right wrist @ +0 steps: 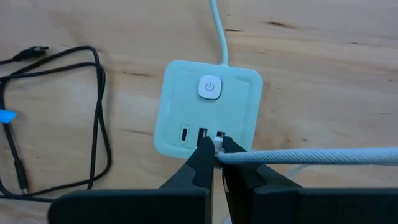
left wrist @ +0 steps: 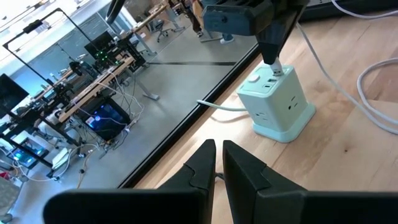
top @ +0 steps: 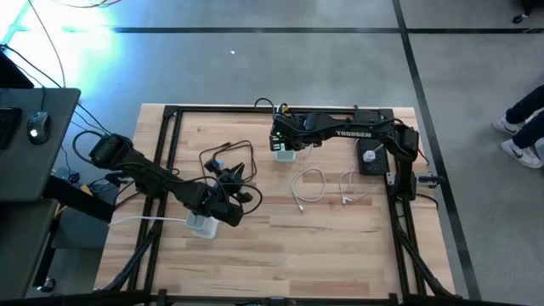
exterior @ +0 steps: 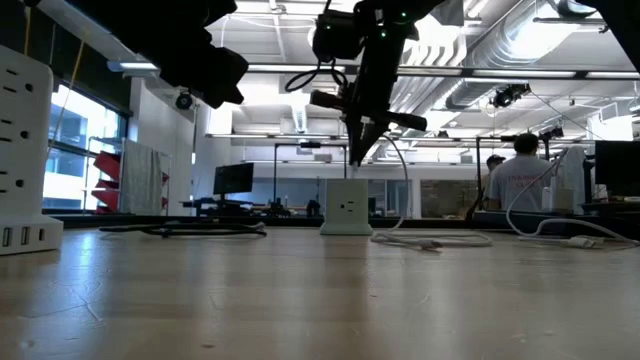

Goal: Insert USB
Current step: Insert the white charger cable into the light green outlet extension

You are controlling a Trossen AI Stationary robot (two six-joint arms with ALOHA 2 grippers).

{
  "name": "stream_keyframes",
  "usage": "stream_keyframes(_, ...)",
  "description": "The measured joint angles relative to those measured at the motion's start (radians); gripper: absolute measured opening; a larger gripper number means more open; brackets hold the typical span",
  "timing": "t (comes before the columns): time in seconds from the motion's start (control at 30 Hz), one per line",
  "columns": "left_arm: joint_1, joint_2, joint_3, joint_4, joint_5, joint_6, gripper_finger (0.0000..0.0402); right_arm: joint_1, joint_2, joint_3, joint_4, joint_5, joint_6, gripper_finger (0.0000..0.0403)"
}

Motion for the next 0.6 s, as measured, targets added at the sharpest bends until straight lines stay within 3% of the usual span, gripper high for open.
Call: stream_keyframes(0.6, 0.000, 0.000, 0.000, 0.001, 0.000, 0.000, 0.0009, 0.021, -0.001, -0.002, 0.010, 0.045, 0.091, 0.0000)
